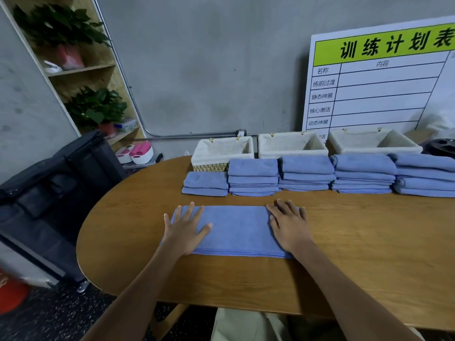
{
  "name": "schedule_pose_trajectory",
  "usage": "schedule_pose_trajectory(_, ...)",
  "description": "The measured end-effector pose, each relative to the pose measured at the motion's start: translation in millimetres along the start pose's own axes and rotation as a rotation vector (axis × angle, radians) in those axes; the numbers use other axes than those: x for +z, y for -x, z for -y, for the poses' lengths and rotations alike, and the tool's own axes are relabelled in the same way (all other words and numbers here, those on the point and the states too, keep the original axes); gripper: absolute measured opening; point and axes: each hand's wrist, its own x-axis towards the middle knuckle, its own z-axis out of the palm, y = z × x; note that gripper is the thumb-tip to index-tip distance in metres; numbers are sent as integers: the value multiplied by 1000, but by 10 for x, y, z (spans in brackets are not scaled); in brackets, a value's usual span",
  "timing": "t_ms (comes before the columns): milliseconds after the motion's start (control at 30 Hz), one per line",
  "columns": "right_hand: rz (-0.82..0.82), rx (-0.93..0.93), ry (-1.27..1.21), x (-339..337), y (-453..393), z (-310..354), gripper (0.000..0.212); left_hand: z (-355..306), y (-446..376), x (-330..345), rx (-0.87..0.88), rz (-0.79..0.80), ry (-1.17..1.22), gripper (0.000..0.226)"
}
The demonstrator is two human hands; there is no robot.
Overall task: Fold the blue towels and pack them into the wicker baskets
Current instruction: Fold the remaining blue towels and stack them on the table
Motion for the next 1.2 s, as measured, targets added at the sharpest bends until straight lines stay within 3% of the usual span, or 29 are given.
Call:
schedule_pose_trajectory(267,-74,185,-21,-293,317,-777,45,-626,-14,-34,98,-40,-51,72)
schedule_pose_trajectory(367,-107,245,12,-425,411,-1060,49,-1034,-69,-238,287,-109,-71,71)
schedule_pose_trajectory(500,-110,332,41,-554,529,-1514,65,-2037,-271,-453,569,-96,187,47)
schedule_pose_trajectory(700,-186,375,-62,-647,699,-1974,91,-3716,-549,-511,760,86,366,35)
schedule_pose_trajectory(833,-218,391,-178,-651,884,-2118,79,-4169,-733,-454,814,218,414,22)
schedule_pose_trajectory(1000,-241,315,-186,-623,1022,-2151,41,-4179,-874,-567,917,378,401,18)
schedule_pose_trajectory(1200,-230,328,-206,-630,1050,-2109,38,-4030,-952,-599,955,318,367,7)
